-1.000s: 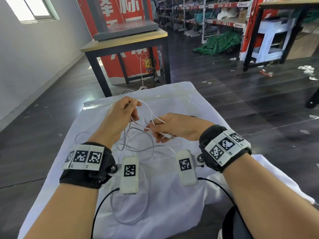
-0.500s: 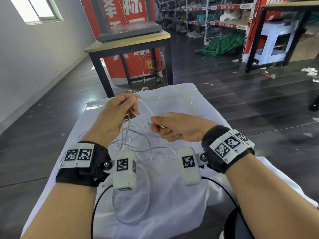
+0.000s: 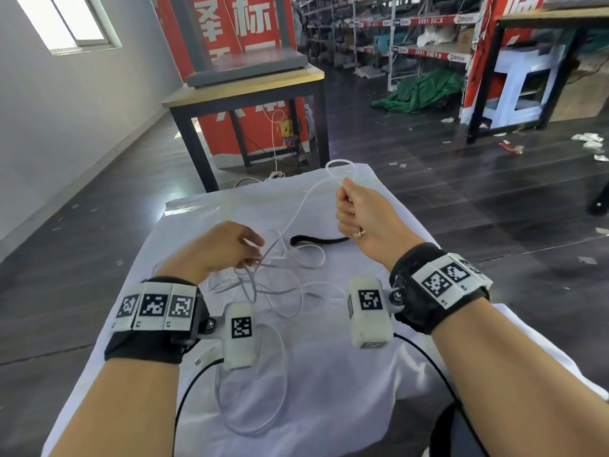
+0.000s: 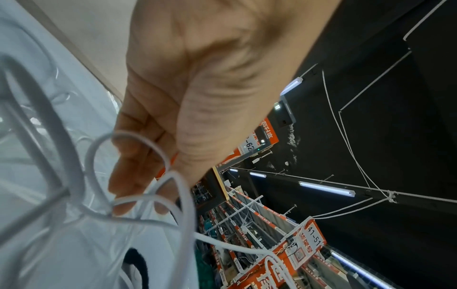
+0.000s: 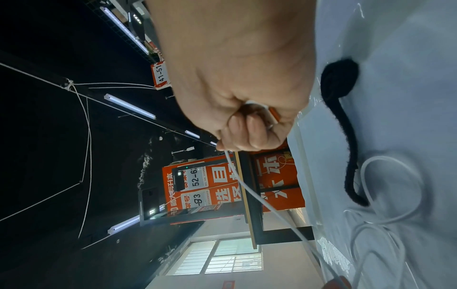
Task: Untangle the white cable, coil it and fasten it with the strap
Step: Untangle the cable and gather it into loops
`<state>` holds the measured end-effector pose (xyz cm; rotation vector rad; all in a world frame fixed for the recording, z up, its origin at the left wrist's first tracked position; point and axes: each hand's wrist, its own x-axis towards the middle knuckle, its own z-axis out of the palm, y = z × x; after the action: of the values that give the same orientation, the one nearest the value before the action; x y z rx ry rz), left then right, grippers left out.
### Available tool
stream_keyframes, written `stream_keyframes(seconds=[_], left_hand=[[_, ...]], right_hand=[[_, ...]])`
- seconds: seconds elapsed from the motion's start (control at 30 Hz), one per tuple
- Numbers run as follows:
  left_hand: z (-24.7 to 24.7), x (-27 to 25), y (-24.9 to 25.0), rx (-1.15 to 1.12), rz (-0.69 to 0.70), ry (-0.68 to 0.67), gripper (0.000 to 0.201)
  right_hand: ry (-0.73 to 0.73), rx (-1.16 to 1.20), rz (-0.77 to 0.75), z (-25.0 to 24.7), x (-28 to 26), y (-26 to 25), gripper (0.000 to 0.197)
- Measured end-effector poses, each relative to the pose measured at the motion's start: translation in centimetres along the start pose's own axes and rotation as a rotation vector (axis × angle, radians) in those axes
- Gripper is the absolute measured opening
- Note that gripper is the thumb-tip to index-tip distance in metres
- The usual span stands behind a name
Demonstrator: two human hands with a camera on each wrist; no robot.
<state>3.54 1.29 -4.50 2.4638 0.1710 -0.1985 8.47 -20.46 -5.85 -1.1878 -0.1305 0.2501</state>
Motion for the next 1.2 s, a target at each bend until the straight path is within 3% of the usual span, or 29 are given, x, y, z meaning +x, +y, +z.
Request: stream_keyframes(seconds=[0.23,0.47,0.53,0.6,0.7,0.8,0.87,0.97,1.1,1.2], left_hand=[[0.0,-0.1,0.1,0.067,-0.001,-0.048,0.022],[0.5,-0.5,-0.2,0.174,-0.121,-0.258,0.055],[0.5,-0.1,-0.4,0.138,-0.092,-0.192,0.048],[0.6,0.2,-0.3,-0.045,-0.017,-0.018,0.039],[0.2,0.5,0.3,-0.415,0.137,0.238,0.033],[0.1,0.4,1.1,-0.583,0.340,0.426,0.031],[0.0,0.3,1.3,-0.707,0.457,0.512,0.032],[-0.5,0.3,0.6,-0.913,0.544,0.529,0.040],[-1.3,-0.1,-1.2,-0.834,0.516,0.474,0.043],[-1.0,0.4,-1.7,-0.538,0.329,0.508,0.040]], right_hand=[[0.117,0.052,0.030,-0.6,0.4,0.0,0.037],[0.108,0.003,0.045,-0.3,0.3,0.2,0.037],[0.116,0.001,0.049,-0.3,0.2,0.2,0.037],[0.119,0.005,0.054,-0.3,0.2,0.1,0.036],[0.123,0.010,0.060,-0.3,0.3,0.0,0.037],[0.130,0.022,0.052,-0.3,0.2,0.0,0.038],[0.164,0.049,0.041,-0.3,0.2,-0.1,0.038],[0.277,0.121,-0.005,-0.7,0.4,-0.3,0.036],[0.415,0.198,-0.042,-1.3,0.5,-0.7,0.038],[0.374,0.169,-0.036,-1.2,0.5,-0.7,0.037]])
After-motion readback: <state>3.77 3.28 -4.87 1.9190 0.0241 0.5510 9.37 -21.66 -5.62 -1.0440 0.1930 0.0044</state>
